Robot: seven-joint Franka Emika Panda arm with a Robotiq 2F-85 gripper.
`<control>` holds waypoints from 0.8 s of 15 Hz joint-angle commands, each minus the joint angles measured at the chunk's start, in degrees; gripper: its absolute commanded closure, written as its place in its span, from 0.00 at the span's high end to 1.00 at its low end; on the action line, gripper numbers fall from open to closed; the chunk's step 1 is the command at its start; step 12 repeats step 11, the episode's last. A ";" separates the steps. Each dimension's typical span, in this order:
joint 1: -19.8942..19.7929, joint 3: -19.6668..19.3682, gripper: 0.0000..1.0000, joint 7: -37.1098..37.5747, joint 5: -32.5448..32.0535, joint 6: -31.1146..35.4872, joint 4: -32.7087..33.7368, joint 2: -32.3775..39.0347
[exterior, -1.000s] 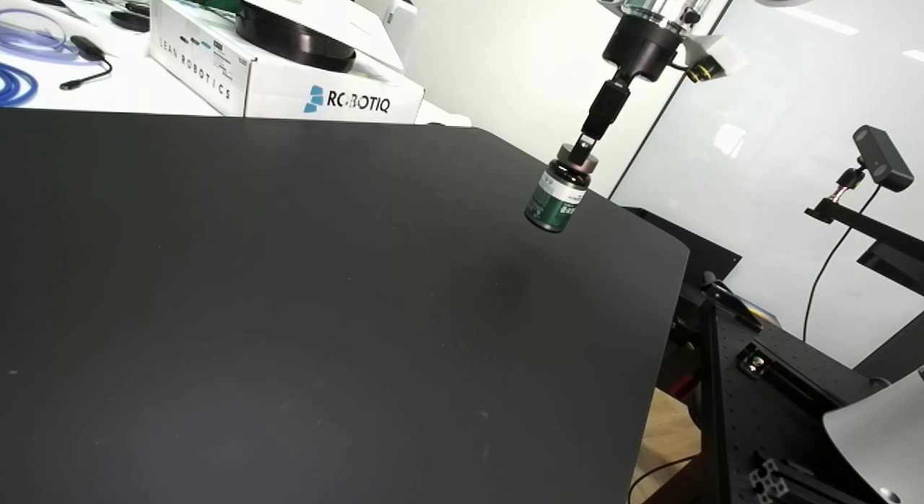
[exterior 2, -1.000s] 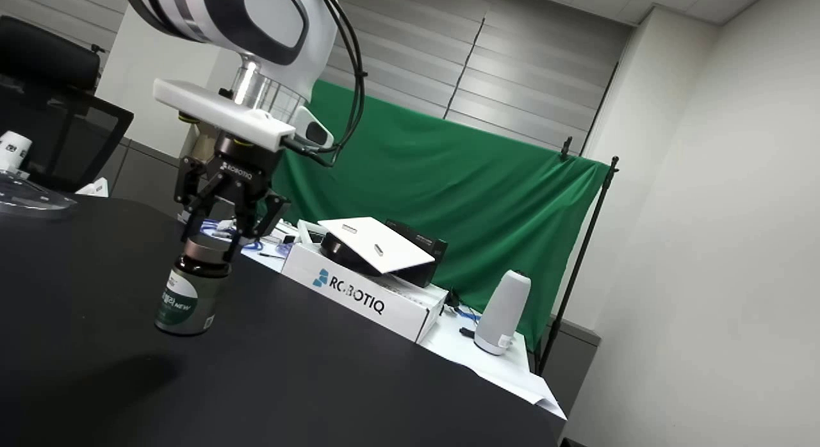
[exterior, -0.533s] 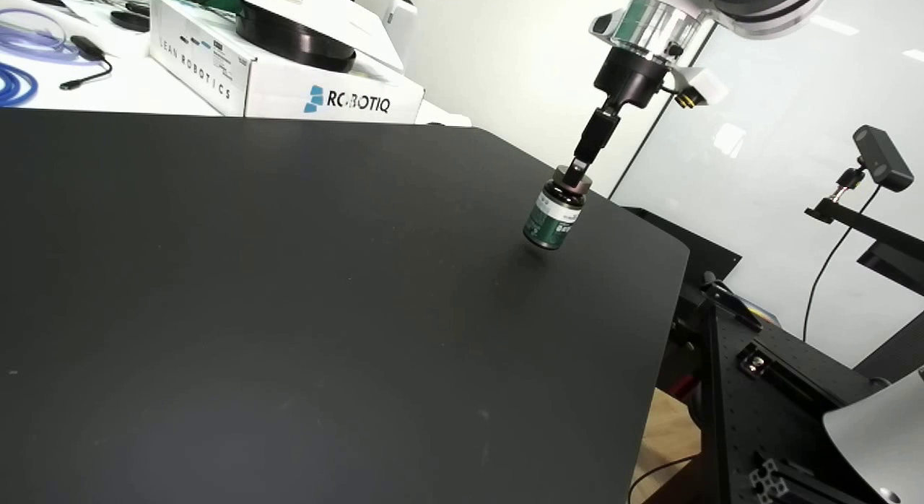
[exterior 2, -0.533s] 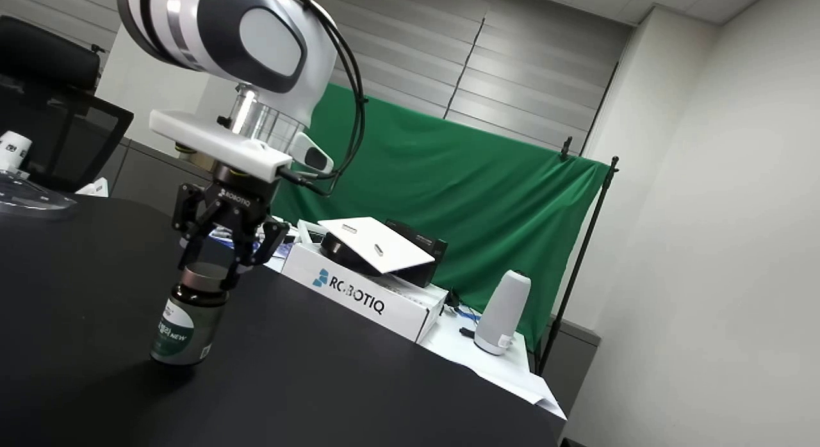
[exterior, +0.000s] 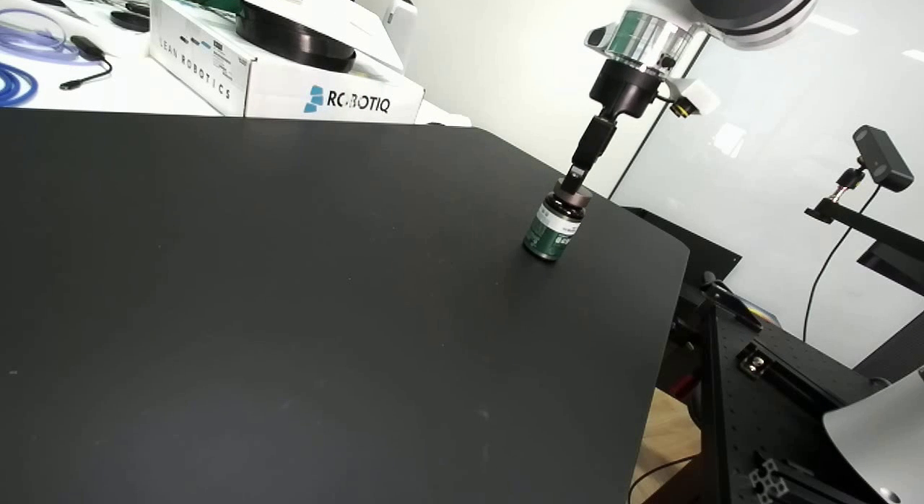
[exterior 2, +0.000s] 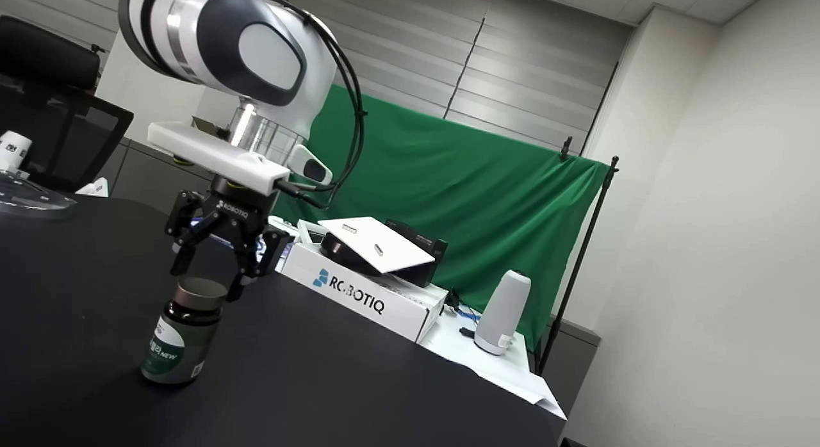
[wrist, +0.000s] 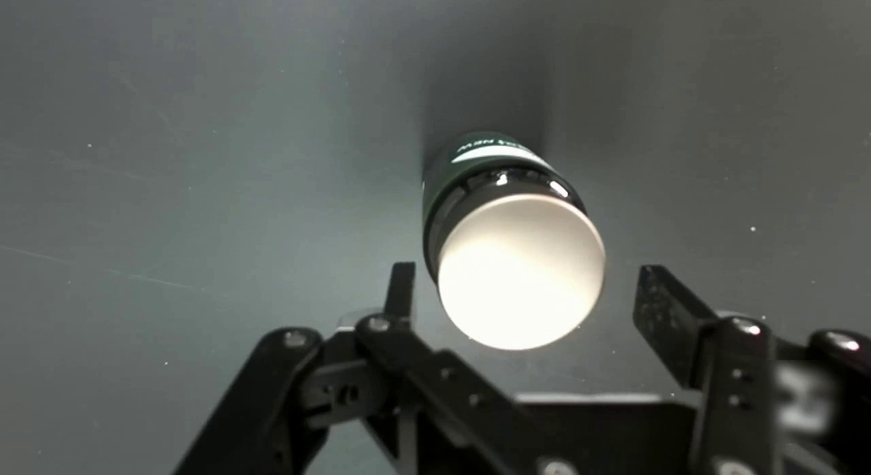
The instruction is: Move the bottle to the right
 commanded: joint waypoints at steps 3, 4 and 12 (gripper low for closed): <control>0.54 0.80 1.00 1.38 0.83 -8.70 -0.22 -11.60; 0.82 0.68 1.00 1.21 0.84 -10.25 -0.12 -13.53; 1.88 -0.25 1.00 0.31 -0.17 -13.79 0.11 -17.68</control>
